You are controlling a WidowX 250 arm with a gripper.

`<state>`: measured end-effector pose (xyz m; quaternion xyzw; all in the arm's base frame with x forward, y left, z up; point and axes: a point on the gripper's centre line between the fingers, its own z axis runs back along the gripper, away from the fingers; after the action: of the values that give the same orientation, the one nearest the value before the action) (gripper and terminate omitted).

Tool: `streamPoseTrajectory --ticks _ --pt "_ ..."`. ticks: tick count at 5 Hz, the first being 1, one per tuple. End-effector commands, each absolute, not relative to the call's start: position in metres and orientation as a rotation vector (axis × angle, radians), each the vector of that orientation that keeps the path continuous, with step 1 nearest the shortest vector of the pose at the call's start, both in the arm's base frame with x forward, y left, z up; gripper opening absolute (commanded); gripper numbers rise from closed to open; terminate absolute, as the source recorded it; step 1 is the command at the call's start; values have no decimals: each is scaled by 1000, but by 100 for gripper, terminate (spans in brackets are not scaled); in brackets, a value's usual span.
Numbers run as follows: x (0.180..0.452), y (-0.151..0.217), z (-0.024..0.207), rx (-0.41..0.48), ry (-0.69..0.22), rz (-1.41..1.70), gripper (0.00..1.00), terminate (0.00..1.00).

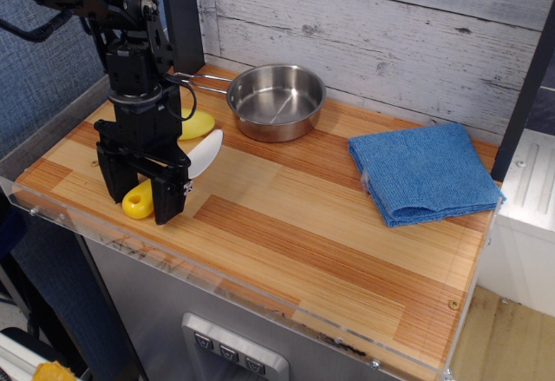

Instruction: Move the knife to the left and just below pot.

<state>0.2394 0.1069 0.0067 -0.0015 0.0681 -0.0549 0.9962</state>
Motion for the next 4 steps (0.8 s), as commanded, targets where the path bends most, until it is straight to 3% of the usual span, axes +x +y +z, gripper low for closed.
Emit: streamPoseTrajectory --ticks 1,2,4 --pt "237 111 55 47 3 -66 100 0" --pt "237 105 83 61 -66 -79 100 0" --pt "232 90 122 3 -187 -130 100 0"
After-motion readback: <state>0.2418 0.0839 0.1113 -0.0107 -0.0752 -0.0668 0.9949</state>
